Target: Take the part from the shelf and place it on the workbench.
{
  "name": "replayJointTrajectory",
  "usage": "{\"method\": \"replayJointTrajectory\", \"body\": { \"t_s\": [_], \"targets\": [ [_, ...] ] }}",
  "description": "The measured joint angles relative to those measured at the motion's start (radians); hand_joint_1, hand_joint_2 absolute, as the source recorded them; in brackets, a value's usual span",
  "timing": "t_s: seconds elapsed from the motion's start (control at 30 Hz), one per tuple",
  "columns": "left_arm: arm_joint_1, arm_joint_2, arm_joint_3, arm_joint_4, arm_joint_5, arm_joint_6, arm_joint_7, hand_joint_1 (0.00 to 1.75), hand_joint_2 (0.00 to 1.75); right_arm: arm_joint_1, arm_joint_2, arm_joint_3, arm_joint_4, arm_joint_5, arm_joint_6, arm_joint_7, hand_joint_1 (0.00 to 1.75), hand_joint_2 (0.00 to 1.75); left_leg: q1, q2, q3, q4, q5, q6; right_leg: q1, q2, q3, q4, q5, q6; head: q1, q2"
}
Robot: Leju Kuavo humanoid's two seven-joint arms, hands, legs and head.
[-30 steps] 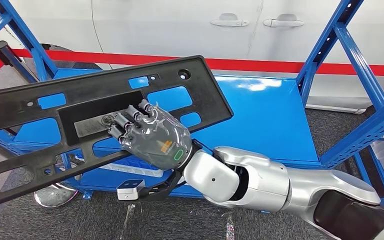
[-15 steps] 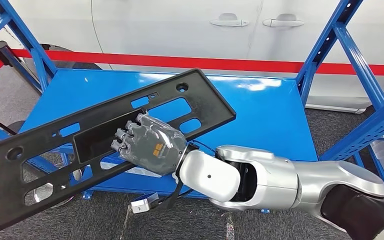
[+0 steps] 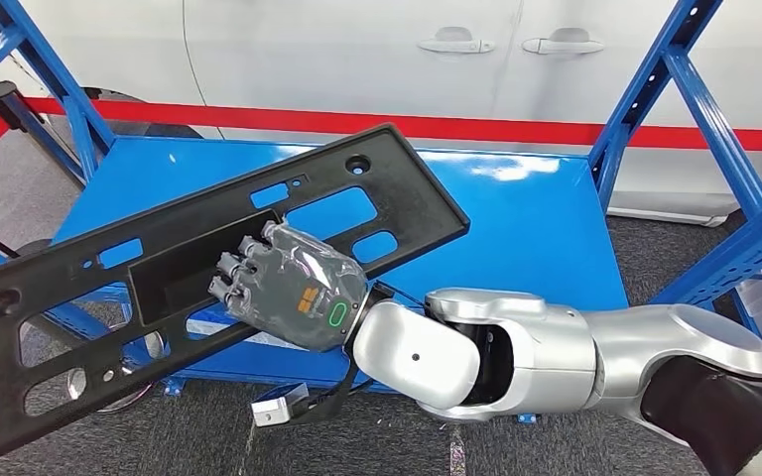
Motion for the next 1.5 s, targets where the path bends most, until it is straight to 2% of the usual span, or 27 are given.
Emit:
{"method": "replayJointTrajectory", "body": {
  "t_s": [0.13, 0.23, 0.3, 0.37, 0.4, 0.43, 0.47, 0.53, 0.57, 0.6, 0.67, 0.73, 0.8, 0.87, 0.9, 0.93, 0.97, 1.03, 1.07, 1.13, 1.2, 1.27, 1.33, 1.4, 1.43, 1.47, 1.5],
  "targets": [
    [-0.001, 0.001, 0.000, 0.000, 0.000, -0.001, 0.004, 0.00, 1.75, -0.005, 0.000, 0.006, -0.002, -0.013, 0.006, -0.001, 1.75, 1.75, -0.002, 0.000, -0.001, 0.003, -0.003, 0.008, -0.002, 0.000, 0.003, -0.004, 0.002, 0.007, 0.000, 0.000],
    [-0.001, 0.001, 0.000, -0.001, 0.001, -0.001, 0.005, 0.00, 1.75, -0.013, -0.001, 0.006, -0.008, -0.018, 0.008, 0.003, 1.75, 1.75, 0.007, 0.002, 0.020, -0.028, 0.009, 0.017, 0.002, 0.000, 0.008, -0.003, -0.006, 0.016, 0.001, 0.000],
    [-0.002, 0.001, 0.000, -0.002, 0.001, -0.001, 0.006, 0.00, 1.75, -0.019, -0.001, 0.006, -0.011, -0.020, 0.008, 0.008, 1.75, 1.75, 0.016, 0.005, 0.037, -0.047, 0.016, 0.022, 0.000, -0.001, -0.024, 0.072, -0.047, 0.021, 0.006, 0.000],
    [-0.003, 0.000, 0.000, -0.003, 0.001, -0.002, 0.005, 0.00, 1.75, -0.022, -0.002, 0.006, -0.012, -0.024, 0.008, 0.015, 1.75, 1.75, 0.019, 0.006, 0.042, -0.050, 0.015, 0.023, -0.004, -0.001, -0.093, 0.203, -0.101, 0.028, 0.010, 0.000],
    [-0.003, 0.000, 0.000, -0.004, 0.001, -0.004, 0.004, 0.00, 1.75, -0.020, -0.004, 0.006, -0.013, -0.026, 0.008, 0.018, 1.75, 1.75, 0.020, 0.005, 0.042, -0.049, 0.013, 0.022, -0.008, -0.002, -0.120, 0.251, -0.112, 0.033, 0.010, 0.000],
    [-0.002, 0.000, 0.000, -0.005, 0.001, -0.006, 0.002, 0.00, 1.75, -0.018, -0.006, 0.006, -0.013, -0.028, 0.008, 0.021, 1.75, 1.75, 0.023, 0.004, 0.043, -0.047, 0.010, 0.019, -0.013, -0.003, -0.131, 0.262, -0.104, 0.038, 0.010, 0.000],
    [-0.002, 0.000, 0.000, -0.007, 0.002, -0.009, 0.001, 0.00, 1.75, -0.018, -0.008, 0.006, -0.014, -0.030, 0.007, 0.024, 1.75, 1.75, 0.027, 0.003, 0.044, -0.043, 0.006, 0.014, -0.019, -0.004, -0.121, 0.233, -0.076, 0.043, 0.010, 0.000],
    [-0.001, 0.000, 0.000, -0.010, 0.005, -0.014, 0.000, 0.00, 1.75, -0.017, -0.014, 0.006, -0.017, -0.034, 0.006, 0.028, 1.75, 1.75, 0.034, -0.002, 0.043, -0.028, -0.009, -0.004, -0.030, -0.004, -0.065, 0.108, -0.011, 0.057, 0.011, 0.000],
    [-0.002, 0.001, 0.000, -0.011, 0.006, -0.017, -0.001, 0.00, 1.75, -0.016, -0.015, 0.006, -0.018, -0.036, 0.004, 0.030, 1.75, 1.75, 0.034, -0.004, 0.039, -0.015, -0.018, -0.014, -0.032, -0.001, -0.044, 0.059, 0.005, 0.056, 0.013, 0.000],
    [-0.003, 0.002, 0.000, -0.012, 0.007, -0.019, 0.000, 0.00, 1.75, -0.014, -0.016, 0.006, -0.019, -0.038, 0.001, 0.031, 1.75, 1.75, 0.034, -0.006, 0.035, -0.007, -0.023, -0.024, -0.033, 0.002, -0.033, 0.034, 0.009, 0.051, 0.014, 0.000],
    [-0.004, 0.001, 0.000, -0.014, 0.007, -0.022, 0.000, 0.00, 1.75, -0.007, -0.018, 0.006, -0.020, -0.041, -0.003, 0.034, 1.75, 1.75, 0.033, -0.009, 0.031, -0.002, -0.025, -0.036, -0.028, 0.006, -0.034, 0.033, 0.002, 0.029, 0.015, 0.000],
    [-0.004, -0.001, 0.000, -0.016, 0.007, -0.024, 0.001, 0.00, 1.75, -0.004, -0.019, 0.006, -0.020, -0.041, -0.004, 0.037, 1.75, 1.75, 0.036, -0.005, 0.029, 0.004, -0.034, -0.041, -0.026, 0.006, -0.032, 0.034, -0.001, 0.012, 0.012, 0.000],
    [-0.007, -0.002, 0.000, -0.019, 0.007, -0.025, 0.002, 0.00, 1.75, -0.004, -0.019, 0.006, -0.020, -0.041, -0.005, 0.037, 1.75, 1.75, 0.036, 0.003, -0.003, 0.077, -0.072, -0.040, -0.023, 0.005, -0.023, 0.030, -0.004, -0.001, 0.010, 0.000],
    [-0.010, -0.002, 0.000, -0.019, 0.007, -0.025, 0.002, 0.00, 1.75, -0.003, -0.019, 0.006, -0.020, -0.041, -0.006, 0.037, 1.75, 1.75, 0.029, 0.006, -0.072, 0.214, -0.122, -0.035, -0.014, 0.003, -0.015, 0.029, -0.009, -0.010, 0.009, 0.000],
    [-0.010, -0.002, 0.000, -0.019, 0.006, -0.026, 0.002, 0.00, 1.75, -0.001, -0.019, 0.006, -0.020, -0.041, -0.007, 0.037, 1.75, 1.75, 0.025, 0.006, -0.105, 0.268, -0.134, -0.030, -0.008, 0.002, -0.011, 0.029, -0.012, -0.014, 0.009, 0.000],
    [-0.009, -0.002, 0.000, -0.019, 0.004, -0.027, 0.002, 0.00, 1.75, 0.000, -0.019, 0.006, -0.020, -0.041, -0.009, 0.036, 1.75, 1.75, 0.019, 0.006, -0.124, 0.292, -0.128, -0.023, -0.001, 0.003, -0.008, 0.029, -0.014, -0.018, 0.009, 0.000],
    [-0.009, -0.002, 0.000, -0.020, 0.002, -0.029, 0.002, 0.00, 1.75, 0.002, -0.019, 0.006, -0.020, -0.041, -0.012, 0.036, 1.75, 1.75, 0.012, 0.006, -0.125, 0.277, -0.102, -0.011, 0.006, 0.004, -0.003, 0.029, -0.017, -0.022, 0.009, 0.000],
    [-0.011, -0.002, 0.000, -0.023, 0.000, -0.031, 0.002, 0.00, 1.75, 0.002, -0.019, 0.006, -0.020, -0.038, -0.023, 0.034, 1.75, 1.75, -0.006, 0.005, -0.083, 0.161, -0.026, 0.023, 0.017, 0.005, 0.008, 0.027, -0.023, -0.030, 0.010, 0.000],
    [-0.012, 0.000, 0.000, -0.025, 0.000, -0.030, 0.003, 0.00, 1.75, 0.002, -0.020, 0.006, -0.020, -0.036, -0.029, 0.034, 1.75, 1.75, -0.014, 0.005, -0.058, 0.104, 0.002, 0.041, 0.022, 0.005, 0.012, 0.025, -0.025, -0.031, 0.013, 0.000],
    [-0.018, 0.002, -0.001, -0.027, 0.000, -0.028, 0.003, 0.00, 1.75, 0.003, -0.019, 0.006, -0.019, -0.032, -0.037, 0.032, 1.75, 1.75, -0.027, 0.006, -0.028, 0.039, 0.017, 0.064, 0.020, 0.004, 0.013, 0.020, -0.024, -0.027, 0.018, 0.000],
    [-0.022, 0.003, -0.001, -0.028, -0.001, -0.027, 0.004, 0.00, 1.75, 0.004, -0.019, 0.006, -0.019, -0.030, -0.040, 0.031, 1.75, 1.75, -0.031, 0.006, -0.014, 0.007, 0.019, 0.067, 0.017, 0.003, 0.012, 0.012, -0.021, -0.019, 0.017, 0.000],
    [-0.022, 0.003, -0.001, -0.029, 0.000, -0.027, 0.004, 0.00, 1.75, 0.003, -0.019, 0.006, -0.018, -0.028, -0.042, 0.031, 1.75, 1.75, -0.023, 0.010, 0.008, -0.030, 0.029, 0.061, 0.020, 0.002, 0.008, 0.025, -0.034, -0.009, 0.019, 0.000],
    [-0.021, 0.003, -0.001, -0.030, 0.000, -0.029, 0.005, 0.00, 1.75, 0.002, -0.019, 0.006, -0.018, -0.027, -0.046, 0.031, 1.75, 1.75, -0.014, 0.013, 0.025, -0.054, 0.036, 0.054, 0.016, 0.001, -0.031, 0.111, -0.076, 0.005, 0.023, 0.000],
    [-0.021, 0.003, -0.001, -0.030, 0.000, -0.032, 0.005, 0.00, 1.75, 0.007, -0.020, 0.006, -0.017, -0.027, -0.049, 0.030, 1.75, 1.75, -0.007, 0.012, 0.027, -0.054, 0.033, 0.051, 0.004, 0.001, -0.094, 0.226, -0.115, 0.020, 0.024, 0.000],
    [-0.021, 0.003, -0.002, -0.030, 0.000, -0.033, 0.005, 0.00, 1.75, 0.010, -0.020, 0.006, -0.015, -0.027, -0.050, 0.030, 1.75, 1.75, -0.003, 0.012, 0.027, -0.050, 0.030, 0.047, -0.002, 0.000, -0.113, 0.251, -0.113, 0.027, 0.025, 0.000],
    [-0.020, 0.003, -0.002, -0.030, 0.000, -0.034, 0.007, 0.00, 1.75, 0.012, -0.020, 0.006, -0.014, -0.027, -0.051, 0.030, 1.75, 1.75, 0.002, 0.011, 0.027, -0.044, 0.025, 0.041, -0.010, -0.002, -0.115, 0.244, -0.095, 0.036, 0.025, 0.000],
    [-0.019, 0.002, -0.002, -0.030, 0.000, -0.035, 0.009, 0.00, 1.75, 0.013, -0.021, 0.006, -0.013, -0.026, -0.052, 0.029, 1.75, 1.75, 0.008, 0.011, 0.026, -0.034, 0.019, 0.033, -0.017, -0.004, -0.098, 0.200, -0.062, 0.044, 0.025, 0.000]
  ]
}}
